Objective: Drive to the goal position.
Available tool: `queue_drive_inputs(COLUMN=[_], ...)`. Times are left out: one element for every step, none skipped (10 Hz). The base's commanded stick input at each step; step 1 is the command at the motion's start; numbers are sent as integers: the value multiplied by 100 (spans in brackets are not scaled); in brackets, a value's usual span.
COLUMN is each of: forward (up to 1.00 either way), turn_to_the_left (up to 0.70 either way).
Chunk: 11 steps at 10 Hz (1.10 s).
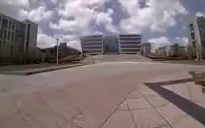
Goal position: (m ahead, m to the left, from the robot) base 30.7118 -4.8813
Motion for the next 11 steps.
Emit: queue_drive_inputs(forward=[70, 70, 70, 70, 70, 70, 70, 70, 70, 70, 70], turn_to_the_left=[0, 0, 0, 0, 0, 0, 0, 0, 0, 0, 0])
